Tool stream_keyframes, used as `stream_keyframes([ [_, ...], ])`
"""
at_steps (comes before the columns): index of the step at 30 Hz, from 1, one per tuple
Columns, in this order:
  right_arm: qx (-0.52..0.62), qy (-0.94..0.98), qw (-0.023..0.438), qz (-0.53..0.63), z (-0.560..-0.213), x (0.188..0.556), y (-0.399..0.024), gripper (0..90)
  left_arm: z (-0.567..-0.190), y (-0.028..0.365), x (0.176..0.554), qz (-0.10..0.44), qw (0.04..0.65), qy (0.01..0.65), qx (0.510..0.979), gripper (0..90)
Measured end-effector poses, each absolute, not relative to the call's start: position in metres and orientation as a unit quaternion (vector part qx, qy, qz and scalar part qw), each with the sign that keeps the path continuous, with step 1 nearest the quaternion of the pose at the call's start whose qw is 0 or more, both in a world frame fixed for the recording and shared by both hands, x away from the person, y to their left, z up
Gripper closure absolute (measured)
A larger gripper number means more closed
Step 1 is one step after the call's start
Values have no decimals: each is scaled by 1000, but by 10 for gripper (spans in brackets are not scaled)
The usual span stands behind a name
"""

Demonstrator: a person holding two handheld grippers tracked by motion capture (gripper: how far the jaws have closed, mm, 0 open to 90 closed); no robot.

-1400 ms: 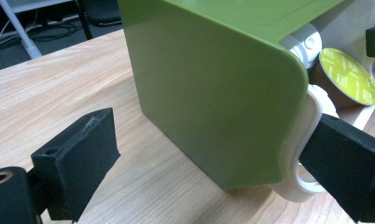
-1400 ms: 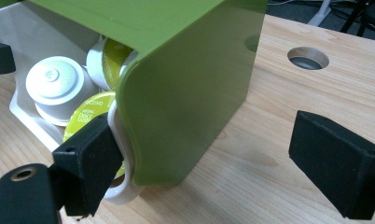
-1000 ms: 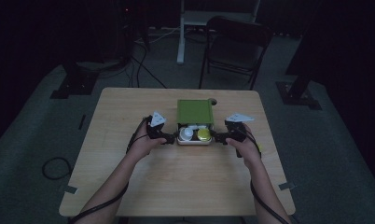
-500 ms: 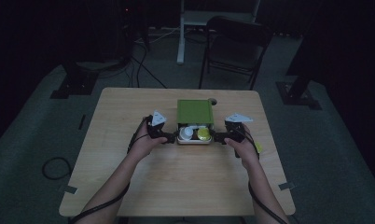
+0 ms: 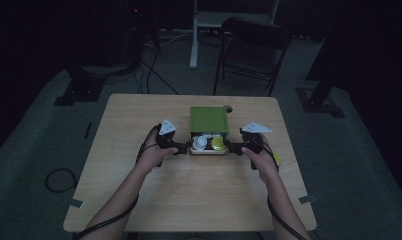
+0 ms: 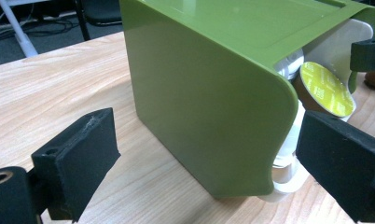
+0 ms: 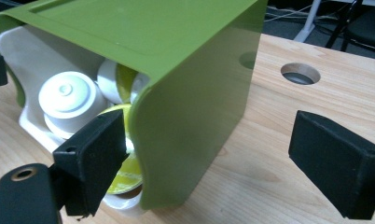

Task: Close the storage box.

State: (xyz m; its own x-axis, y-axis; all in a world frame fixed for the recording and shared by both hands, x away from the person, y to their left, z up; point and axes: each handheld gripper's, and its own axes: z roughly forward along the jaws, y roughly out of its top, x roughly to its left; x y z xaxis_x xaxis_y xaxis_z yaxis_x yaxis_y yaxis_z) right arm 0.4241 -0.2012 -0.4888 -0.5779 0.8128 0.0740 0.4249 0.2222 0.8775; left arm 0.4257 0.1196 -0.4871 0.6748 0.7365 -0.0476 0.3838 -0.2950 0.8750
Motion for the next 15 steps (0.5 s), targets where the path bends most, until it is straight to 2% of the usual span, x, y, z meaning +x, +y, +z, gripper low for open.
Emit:
stream_keyframes([
  [15,401,764,203,463,-491,413,-204,110,-487,126,410,181,472,359,784,57],
])
